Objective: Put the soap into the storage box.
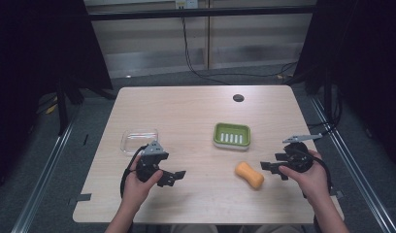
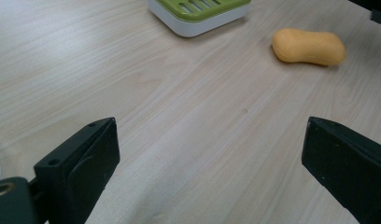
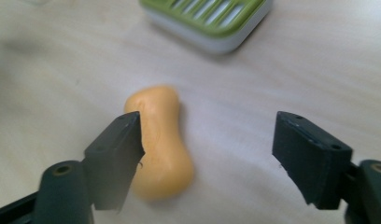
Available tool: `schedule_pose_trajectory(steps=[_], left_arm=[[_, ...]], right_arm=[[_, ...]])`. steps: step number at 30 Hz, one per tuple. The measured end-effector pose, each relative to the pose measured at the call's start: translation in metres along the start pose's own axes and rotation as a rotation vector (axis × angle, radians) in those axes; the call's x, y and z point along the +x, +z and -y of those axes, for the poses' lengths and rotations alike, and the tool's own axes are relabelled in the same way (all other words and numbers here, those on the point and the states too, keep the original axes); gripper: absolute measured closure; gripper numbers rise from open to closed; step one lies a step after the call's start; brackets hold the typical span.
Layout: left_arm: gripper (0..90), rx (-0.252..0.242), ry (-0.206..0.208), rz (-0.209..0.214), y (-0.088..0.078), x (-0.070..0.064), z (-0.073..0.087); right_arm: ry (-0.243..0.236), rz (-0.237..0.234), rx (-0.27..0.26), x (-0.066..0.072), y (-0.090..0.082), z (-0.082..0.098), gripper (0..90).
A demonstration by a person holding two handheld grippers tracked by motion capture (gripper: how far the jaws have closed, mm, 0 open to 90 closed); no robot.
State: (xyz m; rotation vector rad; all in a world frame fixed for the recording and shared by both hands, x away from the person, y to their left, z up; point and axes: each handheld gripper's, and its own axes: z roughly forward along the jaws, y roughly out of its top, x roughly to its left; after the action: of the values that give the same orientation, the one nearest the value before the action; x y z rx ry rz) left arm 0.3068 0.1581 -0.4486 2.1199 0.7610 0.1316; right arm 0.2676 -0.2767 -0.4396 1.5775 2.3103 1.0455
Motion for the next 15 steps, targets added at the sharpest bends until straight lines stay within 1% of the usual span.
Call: schedule_pose_trajectory(steps=[1,2,3,5,7,9,10,11,13,15], left_arm=[[4.3,0.002,0.002,0.002,0.0007,0.0001,-0.0005],[4.3,0.006,0.004,0.008,0.0016,-0.0004,-0.0011],[4.2,0.008,0.009,0.006,0.0025,-0.0006,-0.0014],[4.3,0.014,0.011,0.0,0.0027,-0.0012,-0.0019],[4.2,0.02,0.017,0.002,0.0035,-0.0013,-0.0019],[4.3,0.02,0.014,0.0,0.0036,-0.0001,-0.0014],[4.3,0.012,0.007,0.001,0.0042,0.0004,-0.0009],[4.2,0.021,0.013,-0.001,0.004,0.0014,-0.001],[4.3,0.019,0.003,0.01,0.0056,0.0022,-0.0006],[4.2,0.014,0.002,0.006,0.0067,0.0021,-0.0003]], right_arm=[[-0.025,-0.02,0.02,-0.0017,0.0002,0.0013,21.1],[-0.031,-0.018,-0.003,-0.0027,-0.0015,0.0035,21.1],[-0.043,-0.019,-0.043,-0.0039,-0.0025,0.0057,21.1],[-0.038,-0.044,-0.034,-0.0041,-0.0016,0.0075,21.1],[-0.063,-0.025,-0.016,-0.0012,0.0005,0.0082,21.1],[-0.074,-0.036,-0.02,0.0002,0.002,0.0076,21.0],[-0.068,-0.04,-0.019,0.0013,0.0029,0.0074,20.8],[-0.085,-0.035,-0.012,0.0027,0.0036,0.0069,20.8],[-0.092,-0.025,-0.005,0.0043,0.0038,0.0066,20.4],[-0.105,-0.035,-0.01,0.0054,0.0046,0.006,20.3]])
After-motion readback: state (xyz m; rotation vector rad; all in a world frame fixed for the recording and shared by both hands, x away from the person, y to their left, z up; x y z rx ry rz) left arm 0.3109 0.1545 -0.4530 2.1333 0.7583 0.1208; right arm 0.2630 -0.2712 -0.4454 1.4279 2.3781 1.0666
